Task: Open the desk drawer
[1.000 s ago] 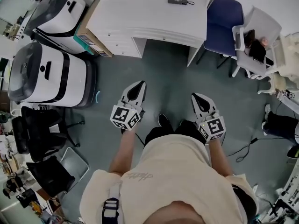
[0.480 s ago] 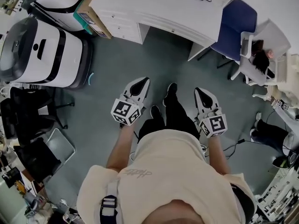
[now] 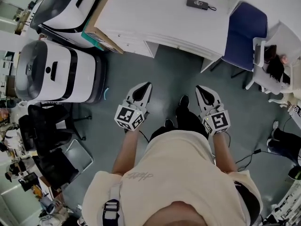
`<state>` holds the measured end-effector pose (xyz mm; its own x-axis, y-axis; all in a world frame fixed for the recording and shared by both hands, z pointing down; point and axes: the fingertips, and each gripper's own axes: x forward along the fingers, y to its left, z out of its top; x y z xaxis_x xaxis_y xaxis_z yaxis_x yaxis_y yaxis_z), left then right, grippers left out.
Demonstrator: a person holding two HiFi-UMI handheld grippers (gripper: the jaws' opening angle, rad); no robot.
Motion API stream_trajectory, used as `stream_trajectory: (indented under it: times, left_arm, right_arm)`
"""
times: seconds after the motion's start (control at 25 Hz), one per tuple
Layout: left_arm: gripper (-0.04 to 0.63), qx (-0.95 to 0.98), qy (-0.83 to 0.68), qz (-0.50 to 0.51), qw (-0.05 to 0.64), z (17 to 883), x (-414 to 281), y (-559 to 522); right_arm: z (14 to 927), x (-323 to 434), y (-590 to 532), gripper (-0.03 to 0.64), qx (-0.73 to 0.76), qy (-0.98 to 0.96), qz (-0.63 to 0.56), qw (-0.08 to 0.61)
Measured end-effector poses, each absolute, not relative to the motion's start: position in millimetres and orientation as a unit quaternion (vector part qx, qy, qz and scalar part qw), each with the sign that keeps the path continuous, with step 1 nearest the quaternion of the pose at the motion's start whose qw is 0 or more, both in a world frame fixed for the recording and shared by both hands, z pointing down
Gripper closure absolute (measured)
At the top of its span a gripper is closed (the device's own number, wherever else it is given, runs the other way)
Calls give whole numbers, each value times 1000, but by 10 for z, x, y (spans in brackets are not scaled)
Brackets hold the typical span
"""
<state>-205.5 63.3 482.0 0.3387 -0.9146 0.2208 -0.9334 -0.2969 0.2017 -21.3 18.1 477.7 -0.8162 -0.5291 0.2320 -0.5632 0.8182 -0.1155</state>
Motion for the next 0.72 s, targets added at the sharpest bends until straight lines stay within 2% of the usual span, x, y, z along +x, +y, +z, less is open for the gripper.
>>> stream_trajectory:
  times: [0.36,0.72]
  left_arm:
    - [592,818,-559,54,125,4636,-1747,-566]
    - [592,811,-565,71,133,4882,-1658,-925]
  right_arm:
    - [4871,165,-1050,620,304,-945,93,79]
    - [5138,243,-1426,620,298,-943,111,93]
